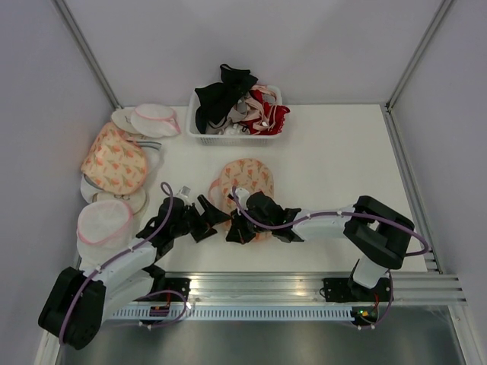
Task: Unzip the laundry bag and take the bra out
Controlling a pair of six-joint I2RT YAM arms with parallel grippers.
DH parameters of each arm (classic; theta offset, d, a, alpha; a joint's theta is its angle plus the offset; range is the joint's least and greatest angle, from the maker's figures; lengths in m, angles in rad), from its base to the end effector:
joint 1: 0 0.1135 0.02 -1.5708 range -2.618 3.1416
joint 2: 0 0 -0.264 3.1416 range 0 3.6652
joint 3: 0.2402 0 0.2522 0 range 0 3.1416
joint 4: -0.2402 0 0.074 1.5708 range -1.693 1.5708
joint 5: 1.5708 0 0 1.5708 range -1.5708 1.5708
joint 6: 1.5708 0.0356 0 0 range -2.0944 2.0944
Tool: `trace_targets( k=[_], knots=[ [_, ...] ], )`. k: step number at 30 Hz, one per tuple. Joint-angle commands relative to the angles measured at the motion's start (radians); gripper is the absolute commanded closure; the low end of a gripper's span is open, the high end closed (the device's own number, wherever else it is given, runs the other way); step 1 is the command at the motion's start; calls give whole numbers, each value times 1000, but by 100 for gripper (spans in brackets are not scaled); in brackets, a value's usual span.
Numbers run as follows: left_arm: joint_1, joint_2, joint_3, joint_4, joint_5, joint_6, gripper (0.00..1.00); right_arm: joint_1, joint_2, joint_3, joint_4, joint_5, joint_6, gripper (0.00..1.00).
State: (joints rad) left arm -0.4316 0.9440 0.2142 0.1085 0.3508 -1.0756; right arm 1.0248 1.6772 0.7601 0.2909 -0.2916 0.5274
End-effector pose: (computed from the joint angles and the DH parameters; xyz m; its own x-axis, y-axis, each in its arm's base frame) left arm 0.1539 -0.0844 0.1462 -0.8202 -0.5319 -0.2104 -0.1579 0.5640 -0.8105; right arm 0.1638 0.2892 0.1547 -0.7358 -0.2827 -0.6154 -0.6587 0.5098 0.5534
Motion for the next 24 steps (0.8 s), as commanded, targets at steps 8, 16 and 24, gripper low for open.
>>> trace_targets(
  k=[8,16,24],
  knots=[
    [-64,154,-2,328,22,-95,60,21,-22,56,77,-55,-15,99],
    [-64,177,11,290,-41,-57,98,50,-66,48,-79,50,-55,100],
    [-55,151,68,208,-90,23,98,169,-99,-25,-473,356,8,99]
  ],
)
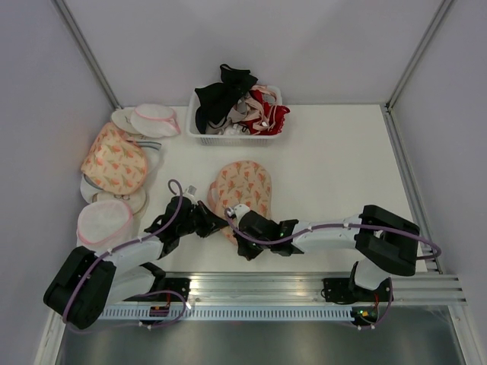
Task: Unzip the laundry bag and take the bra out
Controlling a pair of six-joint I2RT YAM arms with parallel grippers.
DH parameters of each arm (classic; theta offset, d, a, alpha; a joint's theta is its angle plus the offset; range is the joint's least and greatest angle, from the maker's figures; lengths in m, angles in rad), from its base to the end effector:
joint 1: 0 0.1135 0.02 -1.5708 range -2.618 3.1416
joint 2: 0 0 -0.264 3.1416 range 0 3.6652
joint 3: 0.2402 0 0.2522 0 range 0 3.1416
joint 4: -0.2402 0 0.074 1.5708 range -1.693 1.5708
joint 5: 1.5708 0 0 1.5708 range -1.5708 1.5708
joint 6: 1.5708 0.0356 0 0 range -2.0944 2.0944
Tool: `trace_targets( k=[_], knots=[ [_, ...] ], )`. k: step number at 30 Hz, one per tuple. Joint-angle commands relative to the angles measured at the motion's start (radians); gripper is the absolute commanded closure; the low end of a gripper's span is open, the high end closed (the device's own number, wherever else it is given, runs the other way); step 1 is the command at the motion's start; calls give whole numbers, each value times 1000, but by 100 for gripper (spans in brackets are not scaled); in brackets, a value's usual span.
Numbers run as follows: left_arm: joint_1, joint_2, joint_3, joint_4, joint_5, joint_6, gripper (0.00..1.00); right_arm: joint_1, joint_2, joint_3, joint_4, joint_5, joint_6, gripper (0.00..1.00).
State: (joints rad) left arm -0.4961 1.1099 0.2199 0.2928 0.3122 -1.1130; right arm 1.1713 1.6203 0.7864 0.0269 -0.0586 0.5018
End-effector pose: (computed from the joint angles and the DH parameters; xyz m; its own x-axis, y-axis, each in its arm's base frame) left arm 0.1642 -0.1013 0.1367 -0.8253 -0.5240 -0.2105 -0.1447 0.5566 -0.8181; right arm 0.1217 0.2937 0.1570 -0.6962 -0.4145 -0.5861 -0.6850 0.6277 0.3698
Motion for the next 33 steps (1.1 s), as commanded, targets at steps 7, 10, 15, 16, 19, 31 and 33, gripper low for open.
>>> trace_targets(
  k=[7,10,15,16,19,31,33],
  knots=[
    [16,-10,67,5,-24,102,98,-4,-111,-90,-405,370,152,100],
    [22,-22,67,-20,-12,130,98,-70,-135,-98,-438,448,165,99],
    [37,-39,73,-50,28,182,98,-171,-149,-61,-466,609,104,100],
    [39,-38,75,-53,42,189,98,-186,-146,-50,-461,635,89,100],
    [48,-41,73,-50,76,208,98,-235,-125,-16,-423,690,26,100],
    [54,-24,70,17,208,243,98,-338,36,111,-298,638,-66,100],
    [54,-25,64,32,220,243,98,-338,6,97,-305,629,-63,100]
  ],
)
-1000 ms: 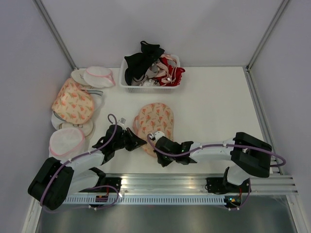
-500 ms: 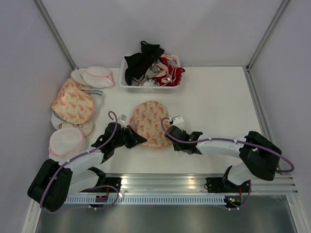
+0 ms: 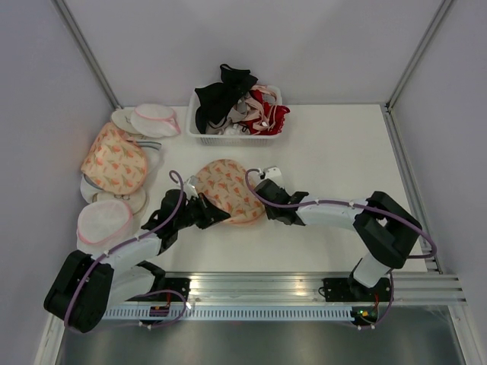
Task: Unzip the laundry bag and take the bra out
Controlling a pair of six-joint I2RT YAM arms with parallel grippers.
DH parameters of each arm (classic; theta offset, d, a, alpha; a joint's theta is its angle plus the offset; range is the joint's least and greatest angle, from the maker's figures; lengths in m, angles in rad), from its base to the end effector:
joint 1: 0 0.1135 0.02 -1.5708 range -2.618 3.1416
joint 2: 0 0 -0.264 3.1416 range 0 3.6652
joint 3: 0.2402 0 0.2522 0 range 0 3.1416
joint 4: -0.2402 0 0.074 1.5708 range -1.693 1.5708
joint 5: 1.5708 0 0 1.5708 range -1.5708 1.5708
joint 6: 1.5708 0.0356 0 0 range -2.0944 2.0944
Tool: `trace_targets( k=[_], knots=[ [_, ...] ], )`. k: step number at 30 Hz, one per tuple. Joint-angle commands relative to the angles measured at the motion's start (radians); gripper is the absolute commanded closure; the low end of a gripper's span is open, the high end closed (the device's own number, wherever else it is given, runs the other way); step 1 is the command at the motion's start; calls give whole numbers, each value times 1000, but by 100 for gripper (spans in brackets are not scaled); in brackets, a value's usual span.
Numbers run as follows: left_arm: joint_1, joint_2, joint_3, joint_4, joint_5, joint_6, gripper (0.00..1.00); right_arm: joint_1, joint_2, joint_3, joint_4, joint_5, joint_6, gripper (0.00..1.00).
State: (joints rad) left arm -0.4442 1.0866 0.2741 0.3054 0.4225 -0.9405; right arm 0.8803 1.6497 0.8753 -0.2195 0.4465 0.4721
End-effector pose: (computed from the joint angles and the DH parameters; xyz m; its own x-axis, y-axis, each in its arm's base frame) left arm 0.1763 -0.1001 0.1589 -0.8366 -0.4179 -0.3543 0.0675 0.5632 -0.8236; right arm 0.2130 0.2336 0.1593 -0.7234 -0.2317 -0.6504 -0.2429 0.9672 -0.0743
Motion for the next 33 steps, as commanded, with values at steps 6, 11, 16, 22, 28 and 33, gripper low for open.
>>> trace_targets(
  k=[6,11,16,22,28,33],
  knots=[
    [4,45,36,47,182,98,98,-47,-106,-19,-133,135,-35,100],
    [2,91,62,57,225,118,96,-47,-183,-39,-193,150,-18,69],
    [1,78,73,44,177,120,20,-46,-255,-27,-334,223,38,11],
    [1,36,62,-6,104,98,8,-34,-398,-15,-359,209,33,3],
    [1,-267,54,-244,-178,92,7,-1,-444,-7,-201,-18,-35,3],
    [2,-473,80,-487,-365,83,1,80,-317,86,-110,-100,-75,3]
  ],
)
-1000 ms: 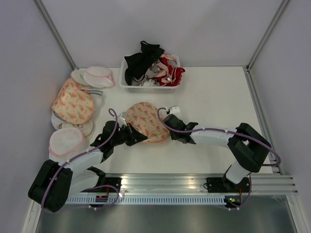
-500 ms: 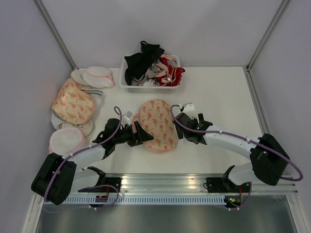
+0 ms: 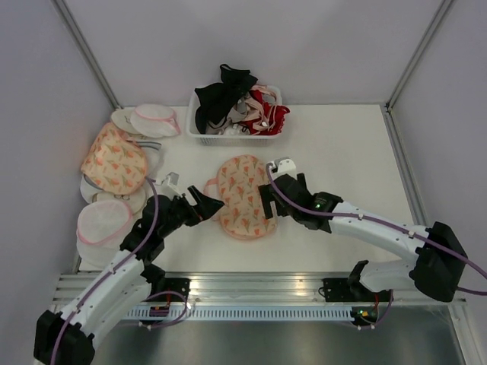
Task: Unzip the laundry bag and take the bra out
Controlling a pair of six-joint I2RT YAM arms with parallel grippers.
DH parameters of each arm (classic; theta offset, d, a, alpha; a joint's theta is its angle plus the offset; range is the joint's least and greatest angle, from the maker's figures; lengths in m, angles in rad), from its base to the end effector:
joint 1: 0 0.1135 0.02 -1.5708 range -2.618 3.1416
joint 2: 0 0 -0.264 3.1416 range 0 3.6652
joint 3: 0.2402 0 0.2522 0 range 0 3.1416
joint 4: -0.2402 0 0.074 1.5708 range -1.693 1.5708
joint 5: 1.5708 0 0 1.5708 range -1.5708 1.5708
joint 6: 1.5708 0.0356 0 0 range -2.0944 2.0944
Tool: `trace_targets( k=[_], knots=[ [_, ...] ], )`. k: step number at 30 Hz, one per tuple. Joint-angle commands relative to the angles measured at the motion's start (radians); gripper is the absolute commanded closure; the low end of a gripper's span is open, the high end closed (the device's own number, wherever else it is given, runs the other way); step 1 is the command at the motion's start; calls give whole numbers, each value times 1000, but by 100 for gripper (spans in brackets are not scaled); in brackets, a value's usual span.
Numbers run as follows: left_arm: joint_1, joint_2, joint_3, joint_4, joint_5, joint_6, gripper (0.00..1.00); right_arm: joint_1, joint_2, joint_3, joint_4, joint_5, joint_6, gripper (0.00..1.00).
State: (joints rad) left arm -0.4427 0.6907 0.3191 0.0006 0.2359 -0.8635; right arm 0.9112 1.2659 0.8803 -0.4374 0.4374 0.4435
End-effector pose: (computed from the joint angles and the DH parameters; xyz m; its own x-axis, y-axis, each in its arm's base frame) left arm 0.1480 -0.0794 0.2093 -0.6791 -0.4960 -0.5412 0.1495 0.6283 -0.7635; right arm 0.1728 0.1982 0.2509 -0.6373 -0.1875 -0.7475 -0.2943 0.9556 0.0113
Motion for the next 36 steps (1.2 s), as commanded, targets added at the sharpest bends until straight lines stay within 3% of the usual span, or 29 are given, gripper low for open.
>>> trace_targets(
  k=[1,14,16,17,18,29,31,35,36],
  knots=[
    [-1,-95,37,-207,-191,0,1,79,94,120,112,-106,-57,4],
    [1,-463,-26,-451,-392,-175,2,181,464,370,118,-83,-29,26],
    [1,-496,-31,-465,-402,-181,2,187,495,400,121,-88,-25,39],
    [1,-499,-32,-473,-402,-184,2,189,524,414,120,-89,-17,53],
    [1,-499,-32,-476,-402,-184,2,192,539,428,115,-88,-16,57],
    [1,-508,-52,-484,-377,-201,2,221,720,626,22,13,40,56],
    [-1,-520,-55,-488,-377,-203,2,222,754,652,-3,64,72,58],
    [1,-540,-60,-499,-379,-206,2,222,806,690,-76,132,107,75],
    [1,-543,-60,-504,-379,-206,2,221,817,698,-89,138,107,75]
  ],
)
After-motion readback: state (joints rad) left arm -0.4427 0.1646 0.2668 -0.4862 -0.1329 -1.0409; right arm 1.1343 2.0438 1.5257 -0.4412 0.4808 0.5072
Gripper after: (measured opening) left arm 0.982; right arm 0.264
